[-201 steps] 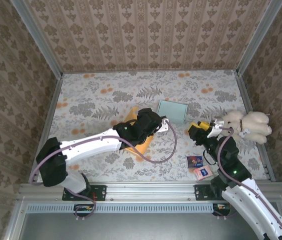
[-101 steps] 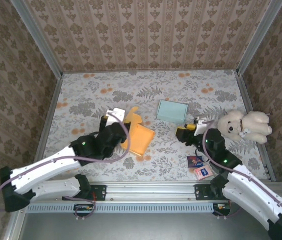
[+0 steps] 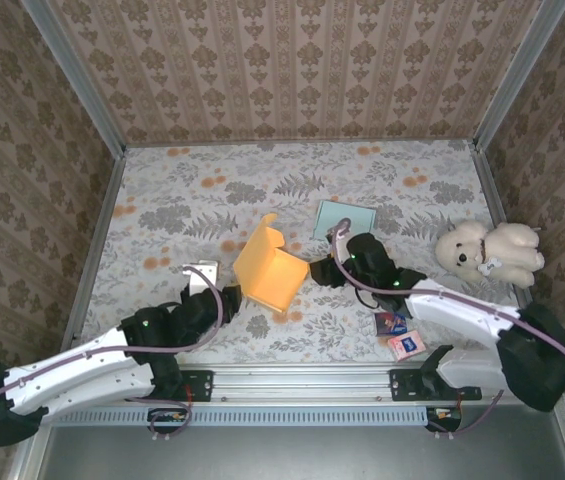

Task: Fold the paper box

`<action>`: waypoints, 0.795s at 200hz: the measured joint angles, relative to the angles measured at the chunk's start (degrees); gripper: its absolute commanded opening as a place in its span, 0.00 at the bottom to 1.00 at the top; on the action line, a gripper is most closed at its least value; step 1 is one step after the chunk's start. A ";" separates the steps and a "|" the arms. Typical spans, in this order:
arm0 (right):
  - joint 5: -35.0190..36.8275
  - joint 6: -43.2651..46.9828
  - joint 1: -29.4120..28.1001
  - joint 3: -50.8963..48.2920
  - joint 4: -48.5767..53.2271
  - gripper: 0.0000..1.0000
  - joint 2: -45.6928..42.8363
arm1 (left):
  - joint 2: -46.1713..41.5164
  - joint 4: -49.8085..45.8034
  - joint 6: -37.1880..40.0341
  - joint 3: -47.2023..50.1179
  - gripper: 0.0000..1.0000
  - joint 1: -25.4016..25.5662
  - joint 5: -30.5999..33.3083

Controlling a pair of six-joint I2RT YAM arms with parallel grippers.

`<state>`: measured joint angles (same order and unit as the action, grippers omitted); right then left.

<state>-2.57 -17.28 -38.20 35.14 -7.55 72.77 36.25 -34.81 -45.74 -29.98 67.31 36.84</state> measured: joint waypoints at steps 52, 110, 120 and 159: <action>-7.23 -0.09 4.42 7.13 -3.08 0.56 14.51 | -0.35 0.87 -6.34 9.05 0.57 1.29 -1.62; -14.45 -2.45 5.90 9.84 -6.97 0.55 23.39 | 7.45 13.90 -10.45 15.26 0.59 1.29 -4.13; -15.15 -2.73 5.90 9.84 -7.61 0.55 23.78 | 9.88 16.92 -11.19 15.91 0.61 1.29 -4.39; -17.11 -4.07 5.90 9.84 -9.16 0.55 24.17 | 17.31 25.68 -12.76 16.72 0.62 0.90 -5.64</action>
<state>-19.68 -21.34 -32.29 44.97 -16.71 96.95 53.56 -9.13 -58.50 -13.26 68.20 31.20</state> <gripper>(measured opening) 0.553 0.610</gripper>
